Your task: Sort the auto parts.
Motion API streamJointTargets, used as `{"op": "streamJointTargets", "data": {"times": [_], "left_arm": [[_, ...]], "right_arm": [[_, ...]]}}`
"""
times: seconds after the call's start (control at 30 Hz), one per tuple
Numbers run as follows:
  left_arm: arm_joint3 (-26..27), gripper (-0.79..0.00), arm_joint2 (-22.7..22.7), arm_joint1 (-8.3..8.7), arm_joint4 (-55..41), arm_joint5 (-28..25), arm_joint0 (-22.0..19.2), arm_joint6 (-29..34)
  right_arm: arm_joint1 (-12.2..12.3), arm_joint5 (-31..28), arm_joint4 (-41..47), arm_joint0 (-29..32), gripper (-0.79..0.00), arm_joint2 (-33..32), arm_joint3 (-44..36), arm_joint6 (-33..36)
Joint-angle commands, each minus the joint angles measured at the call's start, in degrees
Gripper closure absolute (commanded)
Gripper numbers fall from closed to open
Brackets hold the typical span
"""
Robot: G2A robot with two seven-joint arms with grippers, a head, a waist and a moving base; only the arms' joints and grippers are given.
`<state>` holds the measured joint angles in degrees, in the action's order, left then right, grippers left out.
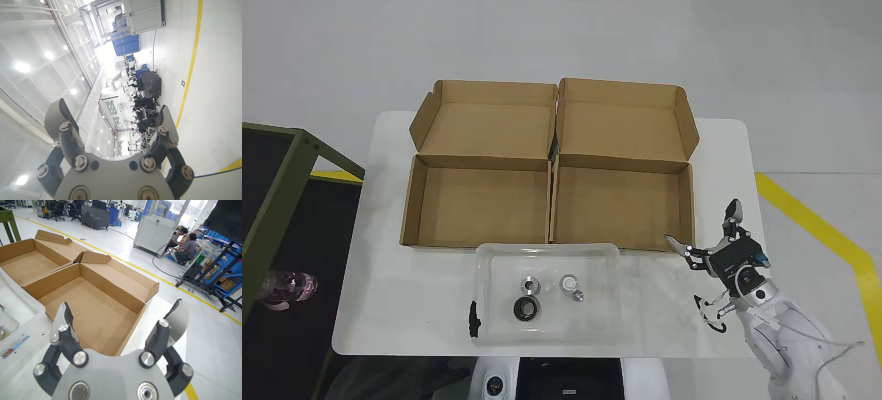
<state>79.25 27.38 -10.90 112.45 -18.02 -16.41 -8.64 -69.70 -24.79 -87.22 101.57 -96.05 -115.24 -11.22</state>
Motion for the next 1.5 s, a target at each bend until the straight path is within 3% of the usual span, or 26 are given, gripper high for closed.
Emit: {"op": "streamJointTargets", "data": {"times": [0.0,1.0,1.47], "left_arm": [[0.00,-0.784,0.00,0.00,0.00,0.00,0.00,0.00],[0.00,-0.785,0.00,0.00,0.00,0.00,0.00,0.00],[0.00,-0.785,0.00,0.00,0.00,0.00,0.00,0.00]], "right_arm": [[0.00,0.00,0.00,0.00,-0.784,0.00,0.00,0.00],[0.03,-0.68,0.24,-0.48,-0.785,1.15,0.01,1.39],[1.01,-15.61,0.72,-5.29,-0.785,6.92,-1.01,3.80]]}}
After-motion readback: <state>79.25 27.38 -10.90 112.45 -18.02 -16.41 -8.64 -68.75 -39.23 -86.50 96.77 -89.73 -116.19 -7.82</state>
